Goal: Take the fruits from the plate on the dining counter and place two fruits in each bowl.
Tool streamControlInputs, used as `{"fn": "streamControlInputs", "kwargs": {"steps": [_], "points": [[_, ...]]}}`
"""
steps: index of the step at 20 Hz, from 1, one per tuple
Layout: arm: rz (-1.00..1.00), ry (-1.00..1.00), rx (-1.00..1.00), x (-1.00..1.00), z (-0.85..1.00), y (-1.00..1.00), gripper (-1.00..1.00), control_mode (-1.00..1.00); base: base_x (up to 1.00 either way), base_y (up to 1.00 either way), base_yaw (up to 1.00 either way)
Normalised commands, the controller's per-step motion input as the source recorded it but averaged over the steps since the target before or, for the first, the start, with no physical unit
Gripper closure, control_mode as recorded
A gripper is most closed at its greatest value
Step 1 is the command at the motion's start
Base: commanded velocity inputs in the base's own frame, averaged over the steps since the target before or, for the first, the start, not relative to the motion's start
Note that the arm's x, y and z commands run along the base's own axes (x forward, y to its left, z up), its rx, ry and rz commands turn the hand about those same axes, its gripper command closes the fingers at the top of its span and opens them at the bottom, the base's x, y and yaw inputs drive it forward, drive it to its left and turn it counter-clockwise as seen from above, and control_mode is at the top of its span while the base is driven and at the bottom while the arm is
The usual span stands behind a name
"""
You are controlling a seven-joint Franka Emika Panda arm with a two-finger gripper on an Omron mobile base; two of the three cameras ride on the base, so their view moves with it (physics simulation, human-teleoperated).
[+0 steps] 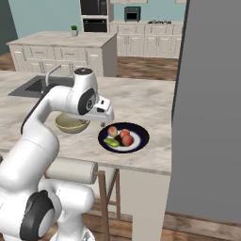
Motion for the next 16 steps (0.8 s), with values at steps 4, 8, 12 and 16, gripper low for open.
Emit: {"fn": "streamControlInputs", "kwargs": {"steps": [4,8,12,16], "points": [[0.04,0.0,0.0,0.53,-0.2,-0.58,-1.0,-1.0,0.0,0.0,0.0],[0.06,0.05,-0.01,0.67,-0.62,-0.07,-1.0,-1.0,0.0,0.0,0.0],[0.03,0.02,0.0,0.69,-0.96,-0.23,-1.0,-1.0,0.0,0.0,0.0],[0.0,-0.06,0.0,0.52,-0.61,-0.26,-1.0,-1.0,0.0,0.0,0.0]]}}
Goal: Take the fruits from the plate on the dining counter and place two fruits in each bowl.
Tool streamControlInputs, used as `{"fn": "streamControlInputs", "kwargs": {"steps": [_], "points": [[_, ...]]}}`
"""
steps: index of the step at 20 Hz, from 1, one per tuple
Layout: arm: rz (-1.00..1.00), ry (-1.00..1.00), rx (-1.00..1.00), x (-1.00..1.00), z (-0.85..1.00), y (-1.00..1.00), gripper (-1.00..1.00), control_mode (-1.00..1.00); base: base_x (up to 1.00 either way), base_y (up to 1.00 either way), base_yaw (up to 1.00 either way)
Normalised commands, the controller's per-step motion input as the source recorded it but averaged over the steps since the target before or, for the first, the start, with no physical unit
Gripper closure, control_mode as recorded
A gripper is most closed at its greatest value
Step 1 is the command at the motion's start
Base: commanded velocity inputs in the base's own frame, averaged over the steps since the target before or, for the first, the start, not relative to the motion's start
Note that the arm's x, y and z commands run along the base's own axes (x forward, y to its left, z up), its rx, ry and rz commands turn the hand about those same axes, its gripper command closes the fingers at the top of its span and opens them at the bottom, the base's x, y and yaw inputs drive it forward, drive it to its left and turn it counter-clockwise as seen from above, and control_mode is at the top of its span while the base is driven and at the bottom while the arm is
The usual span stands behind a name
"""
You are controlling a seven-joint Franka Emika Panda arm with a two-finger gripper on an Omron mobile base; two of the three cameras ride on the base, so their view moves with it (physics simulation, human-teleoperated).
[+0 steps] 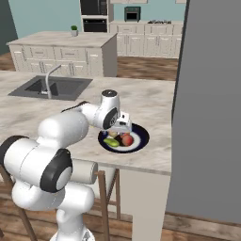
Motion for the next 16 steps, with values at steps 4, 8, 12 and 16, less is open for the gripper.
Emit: {"fn": "streamControlInputs", "kwargs": {"steps": [4,8,12,16], "points": [[0.0,-0.03,0.0,0.01,-0.08,-0.29,-1.0,-1.0,0.0,0.0,0.0],[0.0,-0.02,0.0,0.2,-0.11,-0.19,-1.0,-1.0,0.0,0.0,0.0],[0.0,0.0,0.0,0.55,-0.14,-0.02,-1.0,-1.0,0.0,0.0,0.0],[0.0,-0.01,0.0,0.41,-0.11,-0.23,-1.0,-1.0,0.0,0.0,0.0]]}}
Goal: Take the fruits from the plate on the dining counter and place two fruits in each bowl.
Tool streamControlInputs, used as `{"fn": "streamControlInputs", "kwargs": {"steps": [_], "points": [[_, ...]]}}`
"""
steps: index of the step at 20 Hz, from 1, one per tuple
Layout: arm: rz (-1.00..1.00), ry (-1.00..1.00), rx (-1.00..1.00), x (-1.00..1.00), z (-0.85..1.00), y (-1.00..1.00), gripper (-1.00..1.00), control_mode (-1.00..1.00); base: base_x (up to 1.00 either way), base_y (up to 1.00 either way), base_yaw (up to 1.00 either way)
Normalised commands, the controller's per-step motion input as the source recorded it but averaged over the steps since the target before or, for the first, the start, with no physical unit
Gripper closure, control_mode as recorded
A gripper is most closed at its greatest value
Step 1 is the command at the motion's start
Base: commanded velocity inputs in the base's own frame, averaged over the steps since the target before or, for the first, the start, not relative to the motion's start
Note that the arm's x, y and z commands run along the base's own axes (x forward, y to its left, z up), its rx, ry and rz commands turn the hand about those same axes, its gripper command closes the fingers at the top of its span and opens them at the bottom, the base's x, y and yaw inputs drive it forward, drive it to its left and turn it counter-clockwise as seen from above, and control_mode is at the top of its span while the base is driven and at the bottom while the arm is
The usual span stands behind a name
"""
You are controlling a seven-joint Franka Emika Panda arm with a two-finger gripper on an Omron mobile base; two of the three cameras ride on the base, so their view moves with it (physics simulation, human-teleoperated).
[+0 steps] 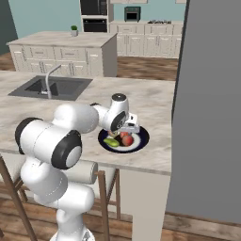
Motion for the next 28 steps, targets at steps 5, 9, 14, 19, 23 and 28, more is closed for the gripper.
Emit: {"fn": "streamControlInputs", "kwargs": {"steps": [5,9,14,19,23,28], "points": [[0.0,-0.04,0.01,0.11,-0.29,-0.16,-1.0,-1.0,0.0,0.0,0.0],[0.0,0.0,0.0,0.1,-0.37,0.0,-1.0,-1.0,0.0,0.0,0.0],[0.0,0.0,0.0,0.06,-0.28,0.0,-1.0,-1.0,0.0,0.0,0.0],[0.0,0.0,0.0,0.24,-0.28,0.0,-1.0,-1.0,0.0,0.0,0.0],[0.0,0.0,0.0,0.18,-0.13,-0.02,-1.0,-1.0,0.0,0.0,0.0],[0.0,0.0,0.0,0.02,-0.21,-0.06,-1.0,-1.0,0.0,0.0,0.0]]}}
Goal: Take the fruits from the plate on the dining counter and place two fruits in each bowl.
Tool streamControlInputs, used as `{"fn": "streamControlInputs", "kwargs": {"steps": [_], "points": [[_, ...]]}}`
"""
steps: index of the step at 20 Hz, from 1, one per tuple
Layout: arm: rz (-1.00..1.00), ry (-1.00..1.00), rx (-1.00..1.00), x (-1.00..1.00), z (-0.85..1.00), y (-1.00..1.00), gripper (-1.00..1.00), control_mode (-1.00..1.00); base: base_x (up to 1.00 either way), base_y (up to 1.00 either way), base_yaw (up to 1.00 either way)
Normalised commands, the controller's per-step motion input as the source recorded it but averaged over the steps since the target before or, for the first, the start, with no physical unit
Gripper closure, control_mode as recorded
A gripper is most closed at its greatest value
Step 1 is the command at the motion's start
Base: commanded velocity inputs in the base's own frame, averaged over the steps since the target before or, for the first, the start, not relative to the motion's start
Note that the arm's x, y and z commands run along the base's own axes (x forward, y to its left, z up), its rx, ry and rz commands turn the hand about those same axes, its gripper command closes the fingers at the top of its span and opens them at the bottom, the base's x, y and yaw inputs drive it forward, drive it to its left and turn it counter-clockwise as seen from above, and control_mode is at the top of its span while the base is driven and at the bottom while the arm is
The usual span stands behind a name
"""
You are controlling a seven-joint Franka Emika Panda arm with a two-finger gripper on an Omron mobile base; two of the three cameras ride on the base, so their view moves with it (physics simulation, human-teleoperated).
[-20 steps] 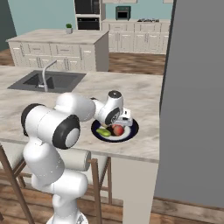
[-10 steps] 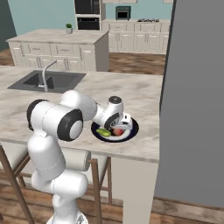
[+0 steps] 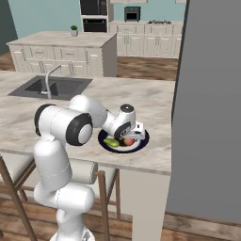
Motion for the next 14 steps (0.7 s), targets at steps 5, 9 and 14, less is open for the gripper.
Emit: {"fn": "streamControlInputs", "kwargs": {"steps": [5,9,14], "points": [[0.0,0.0,0.0,0.0,-0.13,0.0,-1.0,-1.0,0.0,0.0,0.0],[0.0,0.02,0.0,0.0,-0.05,-0.01,-1.0,-1.0,0.0,0.0,0.0],[0.0,0.0,0.0,0.0,0.0,0.0,1.0,-1.0,0.0,0.0,0.0]]}}
